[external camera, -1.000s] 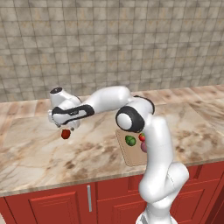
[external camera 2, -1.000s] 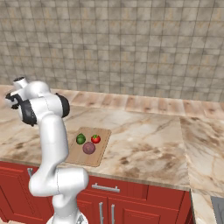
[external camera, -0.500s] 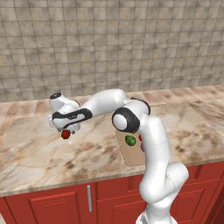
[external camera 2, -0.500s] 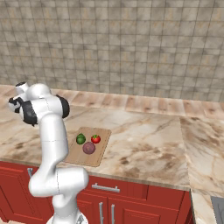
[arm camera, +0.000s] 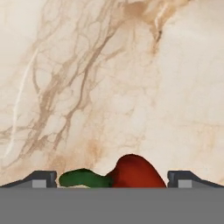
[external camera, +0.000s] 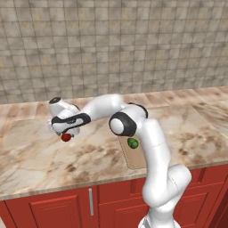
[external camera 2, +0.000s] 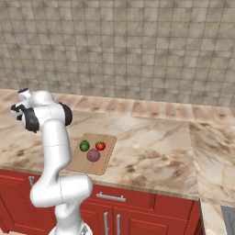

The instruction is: Place the avocado, onion, tomato, and bell pepper on the cutting board.

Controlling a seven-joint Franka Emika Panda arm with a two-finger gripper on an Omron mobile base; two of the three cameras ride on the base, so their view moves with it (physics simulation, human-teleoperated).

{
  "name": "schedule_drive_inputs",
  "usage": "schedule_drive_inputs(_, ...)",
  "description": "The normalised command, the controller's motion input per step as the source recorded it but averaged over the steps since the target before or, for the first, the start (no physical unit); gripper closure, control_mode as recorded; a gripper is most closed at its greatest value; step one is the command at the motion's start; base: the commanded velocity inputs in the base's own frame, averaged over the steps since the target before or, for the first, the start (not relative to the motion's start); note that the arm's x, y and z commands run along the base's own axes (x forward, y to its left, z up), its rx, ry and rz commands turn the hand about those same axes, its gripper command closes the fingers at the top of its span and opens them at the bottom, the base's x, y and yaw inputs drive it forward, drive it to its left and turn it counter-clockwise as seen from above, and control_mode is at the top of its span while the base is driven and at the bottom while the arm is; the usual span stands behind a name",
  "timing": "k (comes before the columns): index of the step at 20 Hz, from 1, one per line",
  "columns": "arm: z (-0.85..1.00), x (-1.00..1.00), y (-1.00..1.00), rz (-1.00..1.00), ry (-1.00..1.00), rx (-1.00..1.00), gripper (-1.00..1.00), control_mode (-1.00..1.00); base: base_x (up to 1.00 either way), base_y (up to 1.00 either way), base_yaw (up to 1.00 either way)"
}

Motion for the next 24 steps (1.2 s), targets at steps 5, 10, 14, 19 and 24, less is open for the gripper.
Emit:
schedule_drive_inputs(5, -0.12, 0.00, 0.01, 0.01, 0.00, -0.02, 1.00, -1.00, 0.00, 0.00, 0.00)
schedule_drive_inputs(10, 0.33, -0.08, -0.21, -0.02, 0.02, 0.00, 1.00, -1.00, 0.00, 0.00, 0.00)
schedule_drive_inputs(14, 0.53, -0.35, -0.59, -0.05, 0.00, 0.00, 1.00, -1.00, 0.00, 0.00, 0.00)
schedule_drive_inputs(19, 0.17, -0.65, -0.97, -0.02, 0.00, 0.00, 1.00, -1.00, 0.00, 0.00, 0.00)
schedule_drive_inputs(24, 0.00, -0.70, -1.00, 0.00, 0.00, 0.00, 1.00, -1.00, 0.00, 0.00, 0.00)
